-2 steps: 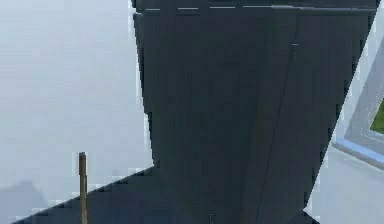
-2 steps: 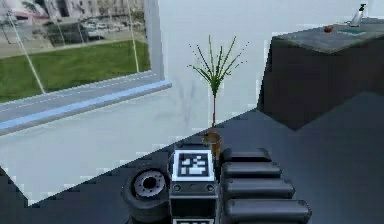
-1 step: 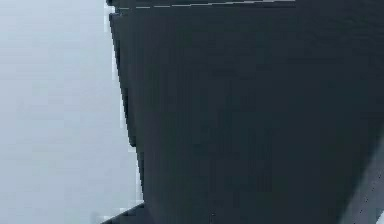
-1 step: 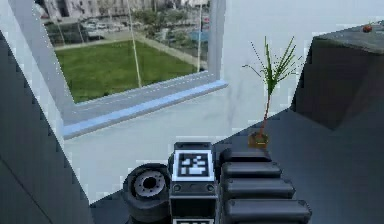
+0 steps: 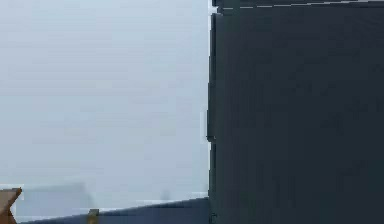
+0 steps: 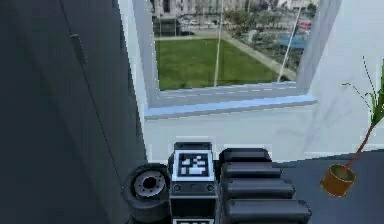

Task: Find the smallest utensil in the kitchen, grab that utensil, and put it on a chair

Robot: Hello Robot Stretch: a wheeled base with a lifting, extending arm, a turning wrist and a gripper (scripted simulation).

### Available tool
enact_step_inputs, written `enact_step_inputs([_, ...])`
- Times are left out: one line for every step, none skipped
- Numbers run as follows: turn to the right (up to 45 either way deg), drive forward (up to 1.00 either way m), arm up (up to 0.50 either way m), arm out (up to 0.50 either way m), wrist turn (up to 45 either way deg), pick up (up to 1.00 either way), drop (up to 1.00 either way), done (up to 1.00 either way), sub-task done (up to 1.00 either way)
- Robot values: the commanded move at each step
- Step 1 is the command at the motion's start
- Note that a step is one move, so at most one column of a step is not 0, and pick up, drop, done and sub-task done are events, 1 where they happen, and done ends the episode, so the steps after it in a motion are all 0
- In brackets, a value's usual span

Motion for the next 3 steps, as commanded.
enact_step_inputs([0.0,0.4,0.0,0.0,0.0,0.0,0.0,0.0,0.0])
enact_step_inputs([-12.0,0.0,0.0,0.0,0.0,0.0,0.0,0.0,0.0])
enact_step_inputs([0.0,0.2,0.0,0.0,0.0,0.0,0.0,0.0,0.0])
